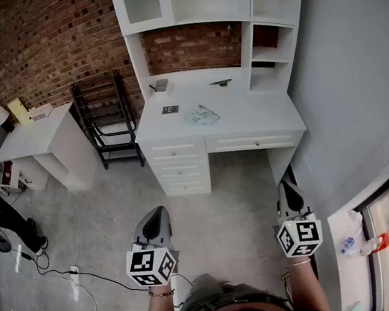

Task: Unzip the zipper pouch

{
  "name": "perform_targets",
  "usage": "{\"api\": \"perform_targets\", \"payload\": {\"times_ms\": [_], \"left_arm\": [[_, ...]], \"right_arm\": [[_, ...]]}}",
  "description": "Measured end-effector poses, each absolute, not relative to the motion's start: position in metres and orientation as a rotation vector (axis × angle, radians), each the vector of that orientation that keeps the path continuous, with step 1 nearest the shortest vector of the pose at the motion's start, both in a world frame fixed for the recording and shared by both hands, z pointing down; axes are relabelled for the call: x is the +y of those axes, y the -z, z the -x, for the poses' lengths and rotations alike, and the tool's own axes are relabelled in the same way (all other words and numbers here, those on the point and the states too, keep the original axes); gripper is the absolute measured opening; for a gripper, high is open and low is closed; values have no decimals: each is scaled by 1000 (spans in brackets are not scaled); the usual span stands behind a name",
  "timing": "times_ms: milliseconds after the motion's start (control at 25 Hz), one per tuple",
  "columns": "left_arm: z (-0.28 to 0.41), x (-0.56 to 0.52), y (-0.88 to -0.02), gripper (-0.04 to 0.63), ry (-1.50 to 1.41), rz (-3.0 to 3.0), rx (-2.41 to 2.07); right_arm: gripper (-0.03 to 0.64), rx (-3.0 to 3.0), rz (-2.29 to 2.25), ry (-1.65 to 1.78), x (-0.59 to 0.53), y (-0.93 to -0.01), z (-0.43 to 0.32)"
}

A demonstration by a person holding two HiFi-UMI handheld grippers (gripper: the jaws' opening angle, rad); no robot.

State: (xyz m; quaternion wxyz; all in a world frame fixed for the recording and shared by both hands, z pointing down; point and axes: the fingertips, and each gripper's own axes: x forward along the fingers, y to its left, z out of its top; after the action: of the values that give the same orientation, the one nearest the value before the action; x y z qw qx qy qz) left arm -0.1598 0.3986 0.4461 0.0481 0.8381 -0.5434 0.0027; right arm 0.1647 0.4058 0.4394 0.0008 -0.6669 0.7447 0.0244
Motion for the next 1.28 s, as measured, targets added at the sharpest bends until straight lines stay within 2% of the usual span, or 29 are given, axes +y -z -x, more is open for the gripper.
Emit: {"api": "perform_targets", "payload": {"times_ms": [600,960,1000,1080,1280], "left_arm": [[152,396,-447,2,-51,-2585,-1626],[158,398,-462,13,-55,-2534,-1649],[158,397,-463,40,-52,-2533,-1644],[156,394,-463,133,-46,-2539,-1628],[155,386,-463,312,-71,-2560,-1613]], "right_arm": [[0,2422,2095,-122,407,-442,-157],[3,2383,2095,23,403,-463,-158],[3,2386,2084,36,402,-465,-157],[53,2388,2061,60,398,-466,-155],[215,2397,2000,115,386,-467,-152]]}}
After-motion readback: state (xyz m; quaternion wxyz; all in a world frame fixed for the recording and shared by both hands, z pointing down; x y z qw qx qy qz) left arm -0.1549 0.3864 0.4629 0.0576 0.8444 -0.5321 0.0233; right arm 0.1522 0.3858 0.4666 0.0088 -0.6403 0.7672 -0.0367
